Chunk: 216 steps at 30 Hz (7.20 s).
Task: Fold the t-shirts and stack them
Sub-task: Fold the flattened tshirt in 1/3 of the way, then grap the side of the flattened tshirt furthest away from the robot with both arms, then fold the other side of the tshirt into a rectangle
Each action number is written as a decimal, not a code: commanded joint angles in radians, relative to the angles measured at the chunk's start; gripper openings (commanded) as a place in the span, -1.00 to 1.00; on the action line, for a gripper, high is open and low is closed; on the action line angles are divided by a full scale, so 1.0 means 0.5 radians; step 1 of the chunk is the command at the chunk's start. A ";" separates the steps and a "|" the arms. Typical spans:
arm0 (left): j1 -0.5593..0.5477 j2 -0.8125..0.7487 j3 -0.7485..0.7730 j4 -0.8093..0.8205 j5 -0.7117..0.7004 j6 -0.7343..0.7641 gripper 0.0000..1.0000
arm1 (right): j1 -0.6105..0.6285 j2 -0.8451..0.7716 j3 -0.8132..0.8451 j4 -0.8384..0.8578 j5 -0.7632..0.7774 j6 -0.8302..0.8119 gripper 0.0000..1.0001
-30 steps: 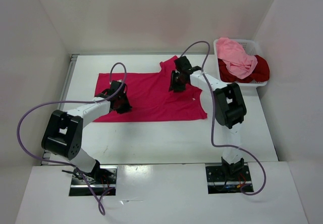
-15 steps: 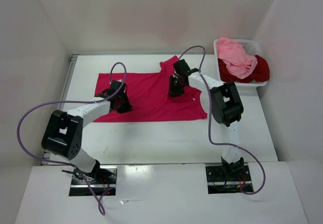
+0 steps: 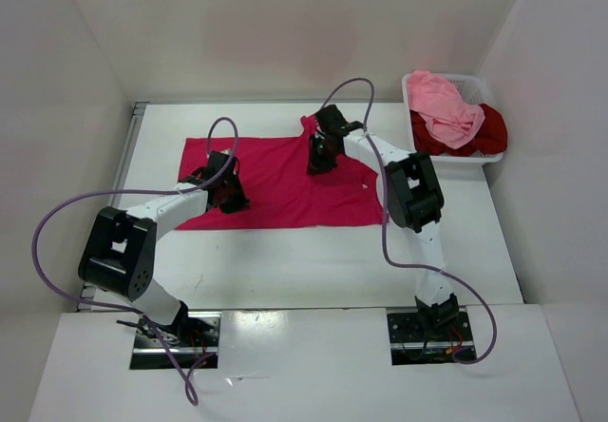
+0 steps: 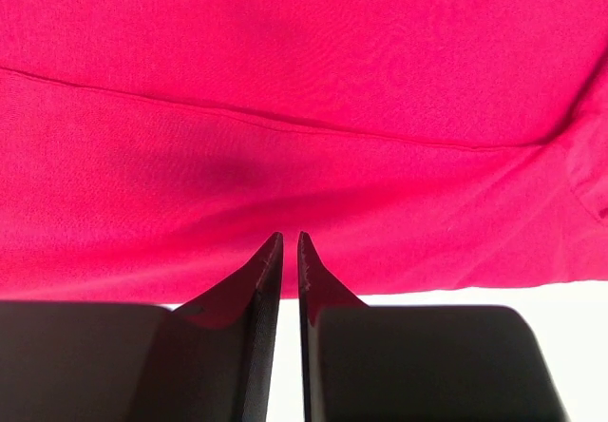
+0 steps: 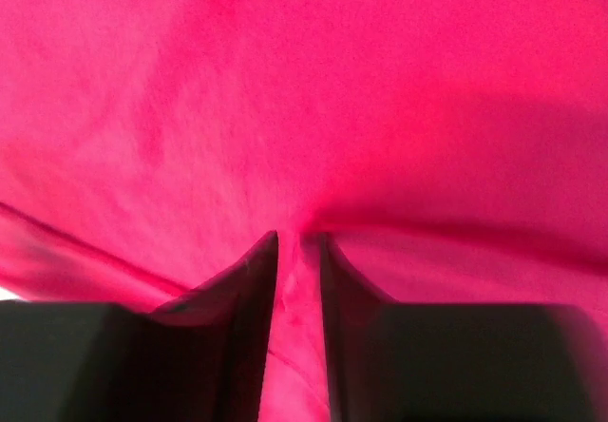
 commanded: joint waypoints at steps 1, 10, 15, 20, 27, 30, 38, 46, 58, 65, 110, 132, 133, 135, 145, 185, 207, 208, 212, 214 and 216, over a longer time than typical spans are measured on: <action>0.001 0.017 0.016 0.048 0.013 0.015 -0.64 | 0.100 0.111 0.204 -0.125 0.079 -0.028 -0.32; 0.001 -0.066 0.016 -0.010 -0.088 0.055 -0.62 | 0.100 -0.216 0.060 -0.085 0.210 0.014 0.08; 0.154 -0.047 0.016 -0.010 -0.021 0.076 -0.62 | 0.100 -0.532 -0.301 0.074 0.232 0.097 0.18; 0.268 -0.002 -0.042 -0.010 0.056 0.076 -0.64 | 0.100 -0.793 -0.900 0.298 0.153 0.253 -0.51; 0.335 0.182 -0.079 0.064 0.240 -0.034 -0.64 | 0.100 -0.839 -1.315 0.507 0.097 0.401 -0.91; 0.357 0.232 -0.079 0.064 0.280 -0.053 -0.64 | 0.100 -0.839 -1.400 0.507 0.174 0.447 -0.93; 0.541 0.189 -0.226 -0.105 0.538 -0.062 -0.59 | 0.100 -1.103 -1.869 0.482 0.217 0.674 -0.96; 0.774 -0.191 -0.401 -0.347 0.501 -0.009 -0.53 | 0.100 -1.523 -2.243 0.326 0.113 0.846 -0.96; 0.817 -0.434 0.197 -0.280 0.492 -0.077 -0.71 | 0.060 -1.527 -1.576 0.132 0.018 0.576 -0.66; 0.860 0.169 0.546 0.088 0.093 -0.077 -0.90 | 0.024 -1.186 -1.076 0.194 -0.050 0.358 -1.00; 0.952 1.490 1.869 -0.136 -0.097 0.223 -0.44 | -0.096 -0.285 -0.128 0.151 -0.228 0.119 -0.63; 0.934 1.158 1.556 0.073 -0.088 0.223 -1.00 | -0.440 1.148 2.257 -0.166 0.361 -0.016 0.09; 0.934 1.137 1.556 0.073 -0.088 0.223 -1.00 | -0.440 1.149 2.199 -0.110 0.385 -0.016 0.09; 0.934 1.137 1.532 0.073 -0.088 0.223 -1.00 | -0.440 1.176 2.180 -0.037 0.367 -0.038 0.12; 0.912 1.137 1.492 0.073 -0.070 0.205 -1.00 | -0.440 1.330 2.211 0.129 0.349 0.061 0.12; 0.921 0.790 1.210 0.094 -0.011 0.328 -1.00 | -0.495 0.002 0.825 -0.171 -0.130 0.049 -0.99; 1.164 0.349 0.612 0.131 0.308 0.150 -1.00 | -0.513 -1.302 -1.072 0.108 0.017 0.192 -0.99; 1.182 0.348 0.611 0.110 0.308 0.150 -1.00 | -0.513 -1.363 -1.160 0.108 0.017 0.193 -0.99; 1.201 0.305 0.553 0.110 0.308 0.131 -1.00 | -0.532 -1.502 -1.348 0.086 0.063 0.211 -0.99; 1.219 0.287 0.532 0.110 0.308 0.110 -1.00 | -0.550 -1.563 -1.446 0.047 0.085 0.211 -0.99; 1.243 0.269 0.507 0.089 0.308 0.110 -1.00 | -0.572 -1.609 -1.511 0.025 0.063 0.232 -0.99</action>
